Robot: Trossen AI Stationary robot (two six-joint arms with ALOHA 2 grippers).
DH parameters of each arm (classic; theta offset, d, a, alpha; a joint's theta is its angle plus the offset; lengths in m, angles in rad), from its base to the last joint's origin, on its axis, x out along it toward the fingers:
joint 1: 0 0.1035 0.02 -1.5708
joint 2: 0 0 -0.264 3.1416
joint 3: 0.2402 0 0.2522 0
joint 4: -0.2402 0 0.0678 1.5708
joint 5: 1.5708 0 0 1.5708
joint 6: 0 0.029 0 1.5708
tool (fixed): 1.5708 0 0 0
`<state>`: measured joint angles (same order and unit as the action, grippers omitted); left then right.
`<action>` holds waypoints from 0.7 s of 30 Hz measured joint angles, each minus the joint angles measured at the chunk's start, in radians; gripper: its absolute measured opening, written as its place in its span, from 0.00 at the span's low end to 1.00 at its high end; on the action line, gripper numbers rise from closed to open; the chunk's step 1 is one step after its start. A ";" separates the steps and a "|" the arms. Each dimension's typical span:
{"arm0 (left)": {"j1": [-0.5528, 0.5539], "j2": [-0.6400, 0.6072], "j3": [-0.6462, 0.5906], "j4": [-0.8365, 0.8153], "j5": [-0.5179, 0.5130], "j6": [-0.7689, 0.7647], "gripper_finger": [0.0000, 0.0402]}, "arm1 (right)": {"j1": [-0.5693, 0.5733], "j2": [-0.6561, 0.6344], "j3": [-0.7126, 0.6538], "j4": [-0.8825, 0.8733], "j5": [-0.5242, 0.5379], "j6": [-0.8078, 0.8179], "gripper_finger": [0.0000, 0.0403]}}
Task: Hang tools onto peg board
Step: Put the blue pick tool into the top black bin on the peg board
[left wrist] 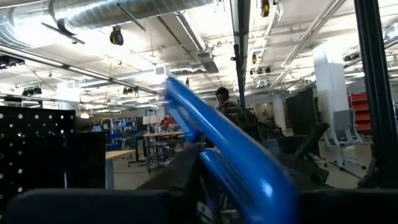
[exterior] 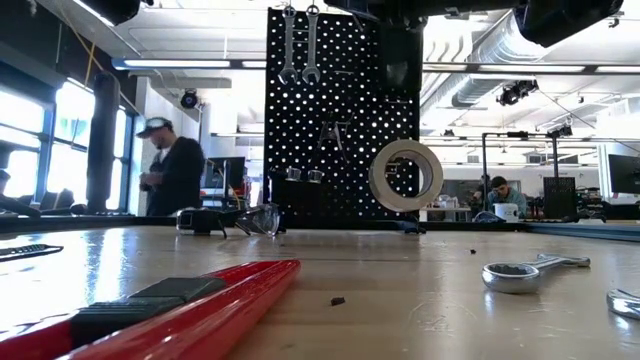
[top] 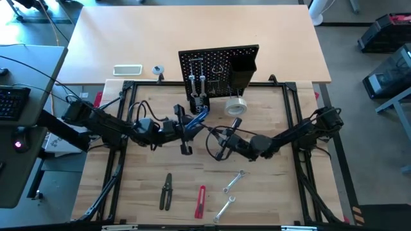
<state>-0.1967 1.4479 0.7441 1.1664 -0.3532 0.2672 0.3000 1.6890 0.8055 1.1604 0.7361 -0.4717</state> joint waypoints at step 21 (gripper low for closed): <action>0.027 -0.053 0.010 -0.201 0.153 -0.013 0.02 | 0.126 -0.122 -0.001 -0.147 0.194 -0.033 0.32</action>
<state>-0.1693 1.3950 0.7537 0.9658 -0.2002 0.2546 0.4262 1.5674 0.8048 1.0138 0.9298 -0.5051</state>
